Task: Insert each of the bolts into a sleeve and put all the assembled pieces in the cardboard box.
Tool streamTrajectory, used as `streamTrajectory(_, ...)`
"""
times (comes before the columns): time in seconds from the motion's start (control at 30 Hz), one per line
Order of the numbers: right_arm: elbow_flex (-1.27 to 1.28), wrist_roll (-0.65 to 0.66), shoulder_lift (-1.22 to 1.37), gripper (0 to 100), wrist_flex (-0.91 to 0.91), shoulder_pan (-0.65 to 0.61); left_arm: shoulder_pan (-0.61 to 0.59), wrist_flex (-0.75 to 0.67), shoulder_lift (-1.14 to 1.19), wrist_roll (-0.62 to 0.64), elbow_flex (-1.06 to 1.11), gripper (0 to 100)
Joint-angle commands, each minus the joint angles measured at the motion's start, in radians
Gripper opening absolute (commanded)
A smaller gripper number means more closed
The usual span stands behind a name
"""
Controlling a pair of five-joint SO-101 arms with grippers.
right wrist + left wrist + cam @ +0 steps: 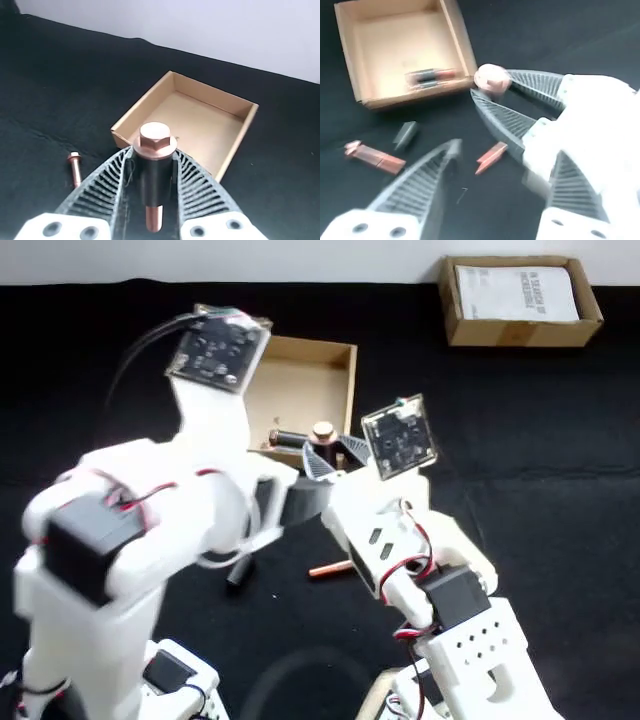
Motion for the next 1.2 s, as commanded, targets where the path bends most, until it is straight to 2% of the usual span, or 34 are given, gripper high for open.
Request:
streamTrajectory(0.0,-0.081,0.049,0.018,0.6,-0.015,0.031,-0.064,0.000,-0.096,-0.035,0.038,21)
streamTrajectory(0.27,-0.265,0.229,0.220,0.6,0.036,0.031,-0.148,-0.006,-0.357,-0.180,0.239,0)
streamTrajectory(0.63,-0.549,0.574,0.636,0.6,0.094,0.031,-0.294,-0.008,-0.776,-0.186,0.685,1)
streamTrajectory(0.87,-0.634,0.819,0.915,0.6,0.085,0.058,-0.306,-0.066,-1.112,-0.186,0.941,1)
streamTrajectory(0.97,-0.677,0.868,1.044,0.6,0.027,0.071,-0.308,-0.078,-1.221,-0.186,1.027,1)
streamTrajectory(1.17,-0.860,0.891,1.310,0.6,-0.067,0.088,-0.381,-0.091,-1.198,-0.186,1.070,1)
